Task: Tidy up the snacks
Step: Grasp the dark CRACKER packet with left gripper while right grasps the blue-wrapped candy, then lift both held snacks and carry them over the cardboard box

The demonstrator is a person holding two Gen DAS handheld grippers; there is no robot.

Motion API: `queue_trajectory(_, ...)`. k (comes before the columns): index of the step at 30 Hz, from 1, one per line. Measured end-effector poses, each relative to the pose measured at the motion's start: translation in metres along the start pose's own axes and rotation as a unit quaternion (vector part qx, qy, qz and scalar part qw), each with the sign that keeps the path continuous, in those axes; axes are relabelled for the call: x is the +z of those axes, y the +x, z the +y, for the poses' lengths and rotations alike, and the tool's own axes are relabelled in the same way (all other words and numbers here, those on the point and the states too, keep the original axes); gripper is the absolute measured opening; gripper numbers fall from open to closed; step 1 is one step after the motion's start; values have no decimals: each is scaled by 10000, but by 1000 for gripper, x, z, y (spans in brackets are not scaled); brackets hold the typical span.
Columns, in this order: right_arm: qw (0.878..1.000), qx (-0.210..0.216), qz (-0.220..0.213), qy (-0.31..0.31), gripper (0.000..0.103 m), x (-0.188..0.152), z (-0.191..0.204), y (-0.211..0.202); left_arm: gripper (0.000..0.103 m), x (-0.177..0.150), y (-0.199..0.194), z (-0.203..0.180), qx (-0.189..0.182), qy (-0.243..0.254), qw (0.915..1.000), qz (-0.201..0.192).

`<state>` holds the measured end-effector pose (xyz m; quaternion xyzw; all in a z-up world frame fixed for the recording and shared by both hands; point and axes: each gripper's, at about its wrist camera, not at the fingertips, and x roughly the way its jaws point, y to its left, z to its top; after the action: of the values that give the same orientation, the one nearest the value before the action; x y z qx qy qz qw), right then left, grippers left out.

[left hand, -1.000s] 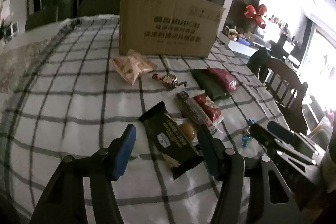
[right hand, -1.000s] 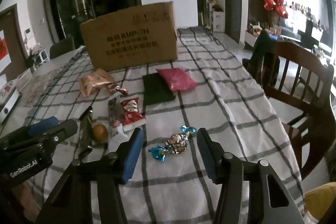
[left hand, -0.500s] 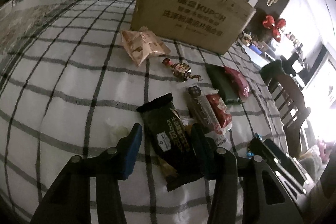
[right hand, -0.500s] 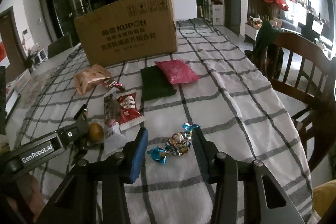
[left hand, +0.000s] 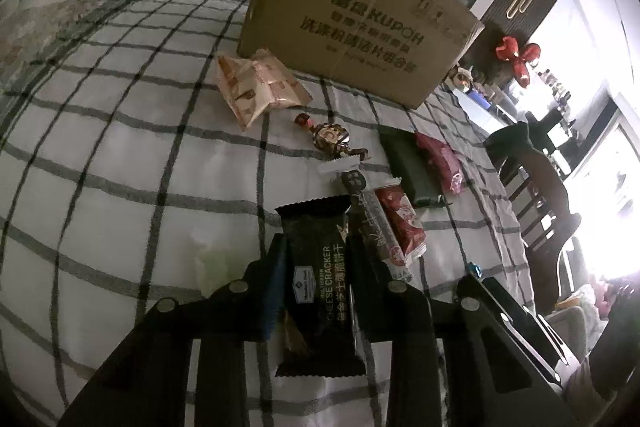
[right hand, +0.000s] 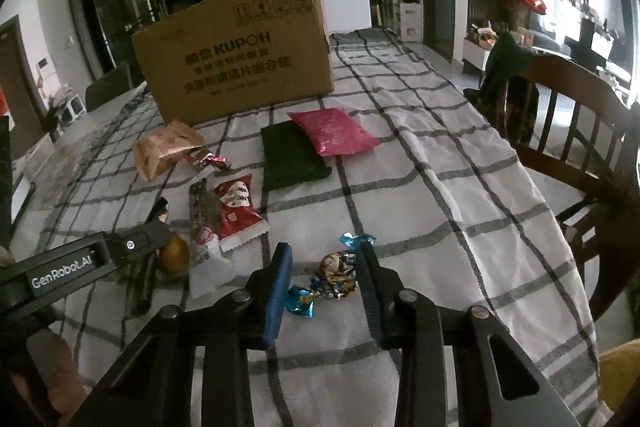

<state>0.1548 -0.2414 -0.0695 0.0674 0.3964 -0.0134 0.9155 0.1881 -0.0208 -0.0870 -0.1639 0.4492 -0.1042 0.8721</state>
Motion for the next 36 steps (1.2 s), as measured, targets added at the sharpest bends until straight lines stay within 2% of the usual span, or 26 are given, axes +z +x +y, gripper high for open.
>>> queue_trajectory(4, 9998, 44, 160, 96, 34, -1, -4, 5, 30, -1, -1, 0, 56, 99, 9999, -25)
queue_trajectory(8, 9998, 75, 140, 78, 25, -1, -4, 4, 30, -3, -5, -1, 86, 189, 9998, -45)
queue_trajectory(13, 9997, 41, -132, -176, 24, 1, 4, -8, 30, -3, -13, -5, 167, 402, 9989, -165)
queue_trajectory(24, 9964, 460, -581, -401, 24, 23, 19, -42, 30, 5, -49, -22, 211, 998, 9927, -646)
queue_trajectory(36, 9918, 785, -842, -550, 24, 63, 33, -62, 30, 43, -82, -39, 179, 1358, 9839, -1145)
